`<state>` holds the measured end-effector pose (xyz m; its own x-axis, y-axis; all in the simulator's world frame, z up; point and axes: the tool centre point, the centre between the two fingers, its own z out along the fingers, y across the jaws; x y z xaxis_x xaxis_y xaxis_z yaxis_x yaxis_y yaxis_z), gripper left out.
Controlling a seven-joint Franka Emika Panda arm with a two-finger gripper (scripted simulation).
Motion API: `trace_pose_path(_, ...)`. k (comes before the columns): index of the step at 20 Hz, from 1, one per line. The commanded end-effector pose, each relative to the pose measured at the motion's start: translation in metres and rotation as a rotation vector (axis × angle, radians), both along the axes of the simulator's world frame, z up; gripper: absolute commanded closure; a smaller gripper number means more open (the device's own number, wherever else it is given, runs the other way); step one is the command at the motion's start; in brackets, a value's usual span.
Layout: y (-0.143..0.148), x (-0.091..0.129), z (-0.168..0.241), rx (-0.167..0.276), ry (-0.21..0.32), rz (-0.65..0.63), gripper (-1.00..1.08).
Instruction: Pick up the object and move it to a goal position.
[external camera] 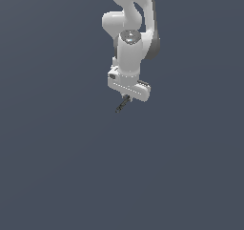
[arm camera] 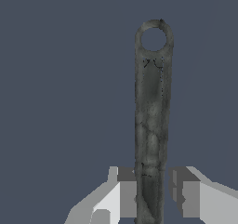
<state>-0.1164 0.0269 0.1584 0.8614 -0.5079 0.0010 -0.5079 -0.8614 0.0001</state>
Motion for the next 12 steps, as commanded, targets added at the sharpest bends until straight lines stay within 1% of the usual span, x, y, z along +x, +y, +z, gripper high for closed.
trace_pose_path(1, 0.007, -0.003, 0.016, -0.001, 0.001, 0.0, 1.08)
trace_pose_path(7, 0.019, -0.007, 0.041, -0.001, 0.001, 0.0, 1.08)
trace_pose_path(12, 0.023, -0.007, 0.048, 0.0, 0.001, 0.001, 1.08)
